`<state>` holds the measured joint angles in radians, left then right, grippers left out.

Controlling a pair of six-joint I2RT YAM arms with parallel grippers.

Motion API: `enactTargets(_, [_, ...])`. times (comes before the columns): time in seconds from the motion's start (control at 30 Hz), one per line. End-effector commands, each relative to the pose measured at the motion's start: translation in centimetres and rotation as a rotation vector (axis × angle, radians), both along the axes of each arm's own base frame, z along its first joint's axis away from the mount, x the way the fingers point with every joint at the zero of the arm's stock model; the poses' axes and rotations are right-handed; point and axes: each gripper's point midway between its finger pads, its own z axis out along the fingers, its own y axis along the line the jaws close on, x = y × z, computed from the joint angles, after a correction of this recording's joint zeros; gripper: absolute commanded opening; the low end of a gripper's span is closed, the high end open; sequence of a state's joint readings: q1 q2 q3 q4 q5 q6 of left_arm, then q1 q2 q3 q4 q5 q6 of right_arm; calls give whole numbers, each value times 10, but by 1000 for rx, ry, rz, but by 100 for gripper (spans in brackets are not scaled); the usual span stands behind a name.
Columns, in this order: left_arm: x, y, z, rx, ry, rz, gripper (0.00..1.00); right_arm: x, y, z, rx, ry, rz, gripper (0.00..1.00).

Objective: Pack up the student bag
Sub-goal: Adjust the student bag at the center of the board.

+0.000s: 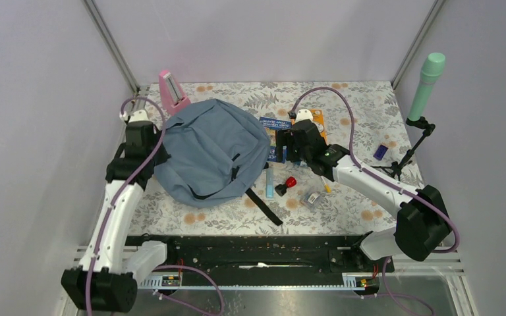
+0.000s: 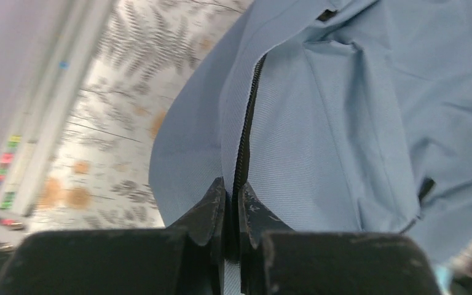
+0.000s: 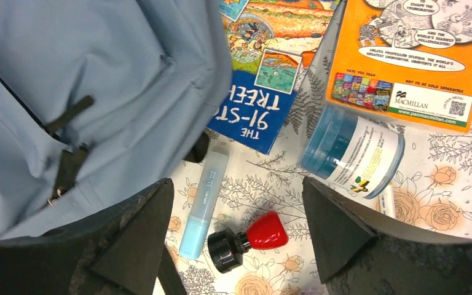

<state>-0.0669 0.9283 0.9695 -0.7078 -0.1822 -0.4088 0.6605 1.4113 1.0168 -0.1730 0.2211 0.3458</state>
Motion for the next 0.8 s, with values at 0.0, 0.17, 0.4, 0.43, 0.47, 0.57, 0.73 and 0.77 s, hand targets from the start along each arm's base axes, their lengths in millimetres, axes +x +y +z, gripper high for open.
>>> enactTargets(0.0, [1, 55, 8, 316, 114, 89, 0, -1, 16, 24, 58, -37, 90, 84])
enactTargets(0.17, [9, 59, 5, 339, 116, 100, 0, 11, 33, 31, 80, -42, 140, 86])
enactTargets(0.4, [11, 63, 0, 372, 121, 94, 0, 53, 67, 11, 21, 27, 202, 73])
enactTargets(0.43, [11, 63, -2, 373, 119, 93, 0, 59, 73, 6, 13, 46, 217, 70])
enactTargets(0.47, [11, 63, -4, 375, 120, 92, 0, 65, 77, -7, -6, 76, 219, 68])
enactTargets(0.57, [10, 67, -10, 393, 129, 107, 0, 79, 87, -20, 11, 137, 214, 64])
enactTargets(0.73, [13, 60, -13, 368, 126, 77, 0, 88, 107, -37, 85, 209, 239, 59])
enactTargets(0.77, [14, 60, -14, 365, 128, 74, 0, 88, 109, -43, 88, 223, 243, 60])
